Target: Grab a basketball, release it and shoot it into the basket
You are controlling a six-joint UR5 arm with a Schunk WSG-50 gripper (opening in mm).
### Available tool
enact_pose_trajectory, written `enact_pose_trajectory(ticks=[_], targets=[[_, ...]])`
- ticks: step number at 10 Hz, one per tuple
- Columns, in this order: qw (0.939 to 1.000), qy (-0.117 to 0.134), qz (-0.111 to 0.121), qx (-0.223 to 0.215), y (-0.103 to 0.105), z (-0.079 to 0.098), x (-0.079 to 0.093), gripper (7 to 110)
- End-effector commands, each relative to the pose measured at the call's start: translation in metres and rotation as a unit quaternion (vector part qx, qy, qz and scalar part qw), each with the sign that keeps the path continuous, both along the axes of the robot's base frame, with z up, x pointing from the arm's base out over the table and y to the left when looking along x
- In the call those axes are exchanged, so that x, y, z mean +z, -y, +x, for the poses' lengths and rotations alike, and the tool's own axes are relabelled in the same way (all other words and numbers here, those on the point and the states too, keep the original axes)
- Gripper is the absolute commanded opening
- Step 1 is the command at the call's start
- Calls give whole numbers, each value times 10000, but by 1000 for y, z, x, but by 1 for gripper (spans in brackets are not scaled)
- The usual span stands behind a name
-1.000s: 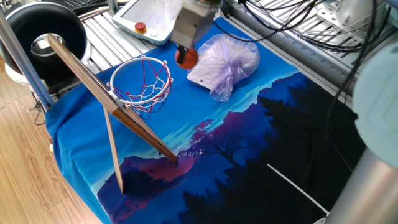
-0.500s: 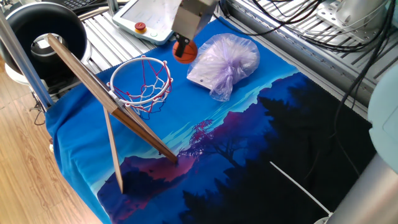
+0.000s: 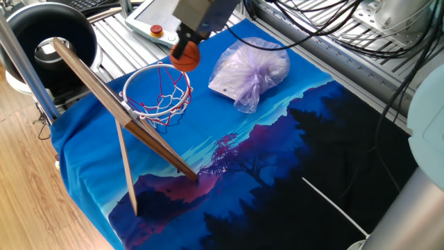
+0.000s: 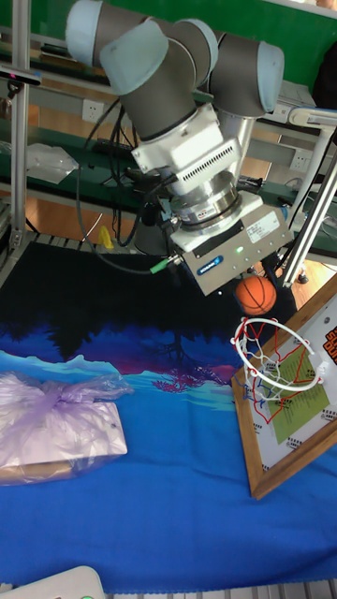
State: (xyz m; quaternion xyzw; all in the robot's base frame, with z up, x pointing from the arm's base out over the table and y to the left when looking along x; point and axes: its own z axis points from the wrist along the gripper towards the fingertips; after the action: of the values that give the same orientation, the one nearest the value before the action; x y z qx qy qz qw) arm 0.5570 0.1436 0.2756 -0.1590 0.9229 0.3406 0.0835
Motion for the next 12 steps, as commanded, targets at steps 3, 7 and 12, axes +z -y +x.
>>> enact_pose_trajectory(ticks=[3, 7, 12], targets=[[9979, -125, 463, -426, -34, 24, -13, 7], [9927, -551, 703, -807, -45, 32, -21, 7], [9902, -781, 934, -677, -52, 21, -12, 7]])
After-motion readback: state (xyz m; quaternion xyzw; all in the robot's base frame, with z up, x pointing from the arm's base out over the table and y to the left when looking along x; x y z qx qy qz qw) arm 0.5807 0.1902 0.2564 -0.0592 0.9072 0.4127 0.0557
